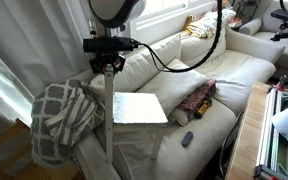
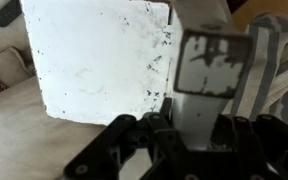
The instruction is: Move the stool to the left, then put a pillow on it
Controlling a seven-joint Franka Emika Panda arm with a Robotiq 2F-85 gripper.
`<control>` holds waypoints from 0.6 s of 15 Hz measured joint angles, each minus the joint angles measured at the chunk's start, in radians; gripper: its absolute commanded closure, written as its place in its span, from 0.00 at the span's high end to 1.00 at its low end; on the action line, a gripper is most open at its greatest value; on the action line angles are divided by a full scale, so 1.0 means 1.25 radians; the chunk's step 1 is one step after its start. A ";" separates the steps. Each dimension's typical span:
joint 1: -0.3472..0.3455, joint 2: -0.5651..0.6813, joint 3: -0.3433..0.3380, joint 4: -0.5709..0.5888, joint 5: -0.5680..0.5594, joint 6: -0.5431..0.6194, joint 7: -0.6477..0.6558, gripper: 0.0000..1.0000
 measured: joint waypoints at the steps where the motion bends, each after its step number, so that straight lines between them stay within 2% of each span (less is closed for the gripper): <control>1: 0.003 0.000 -0.001 0.000 -0.002 0.000 -0.006 0.06; 4: 0.007 0.010 -0.005 -0.005 -0.009 0.000 -0.011 0.06; 9: 0.056 0.025 -0.022 0.003 -0.117 -0.011 -0.039 0.06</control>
